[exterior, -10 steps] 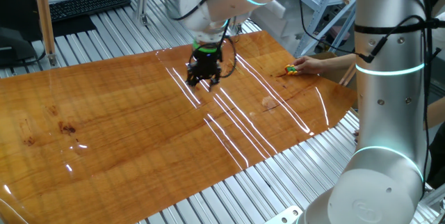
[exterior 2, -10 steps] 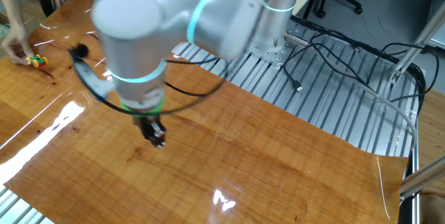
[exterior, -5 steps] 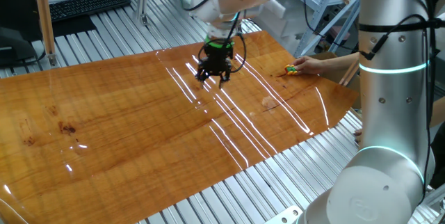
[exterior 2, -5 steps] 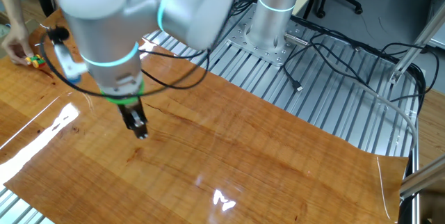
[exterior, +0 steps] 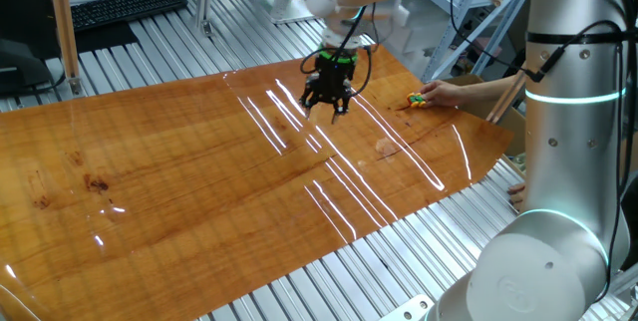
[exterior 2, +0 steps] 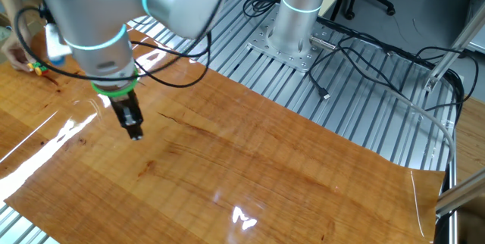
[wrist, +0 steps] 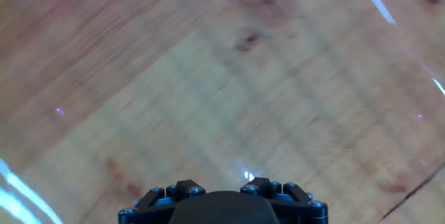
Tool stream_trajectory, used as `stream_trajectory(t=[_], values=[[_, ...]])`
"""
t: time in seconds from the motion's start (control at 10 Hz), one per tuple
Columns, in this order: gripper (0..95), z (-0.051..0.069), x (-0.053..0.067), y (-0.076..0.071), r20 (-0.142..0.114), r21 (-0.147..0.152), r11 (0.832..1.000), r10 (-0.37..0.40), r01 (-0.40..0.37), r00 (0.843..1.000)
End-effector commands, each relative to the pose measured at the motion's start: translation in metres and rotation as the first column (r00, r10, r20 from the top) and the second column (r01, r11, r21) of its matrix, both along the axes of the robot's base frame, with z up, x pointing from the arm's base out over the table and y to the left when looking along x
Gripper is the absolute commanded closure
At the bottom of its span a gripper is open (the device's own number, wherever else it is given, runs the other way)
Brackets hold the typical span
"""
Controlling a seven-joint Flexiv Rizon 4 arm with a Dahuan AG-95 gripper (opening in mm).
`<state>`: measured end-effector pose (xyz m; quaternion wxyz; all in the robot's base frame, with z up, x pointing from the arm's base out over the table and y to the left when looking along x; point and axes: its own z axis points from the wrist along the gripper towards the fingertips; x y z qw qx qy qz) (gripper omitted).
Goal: Grasp the moving object
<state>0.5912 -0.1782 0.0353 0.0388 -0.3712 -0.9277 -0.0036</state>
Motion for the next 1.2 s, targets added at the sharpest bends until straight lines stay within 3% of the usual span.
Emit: stream_trajectory(t=[0.1,0.2,0.3,0.4,0.6,0.7,0.8,0.9,1.0,1.2], values=[[19.0,0.001,-0.005,-0.022,0.035,-0.009,0.959,-0.282,0.283,0.959],[19.0,0.0,-0.006,-0.026,0.047,-0.006,0.942,-0.334,0.335,0.941],[19.0,-0.001,-0.007,-0.031,0.079,0.012,0.899,-0.437,0.438,0.896],[19.0,-0.001,-0.007,-0.033,0.094,0.024,0.868,-0.495,0.495,0.864],[19.0,-0.002,-0.008,-0.036,0.104,0.039,0.82,-0.572,0.571,0.814],[19.0,-0.002,-0.008,-0.037,0.109,0.053,0.773,-0.634,0.632,0.766],[19.0,-0.003,-0.008,-0.038,0.109,0.058,0.75,-0.661,0.659,0.743],[19.0,-0.004,-0.008,-0.039,0.108,0.072,0.709,-0.704,0.701,0.702],[38.0,-0.005,-0.009,-0.041,0.112,0.084,0.684,-0.729,0.725,0.675],[38.0,-0.011,-0.009,-0.045,0.123,0.089,0.679,-0.733,0.729,0.668]])
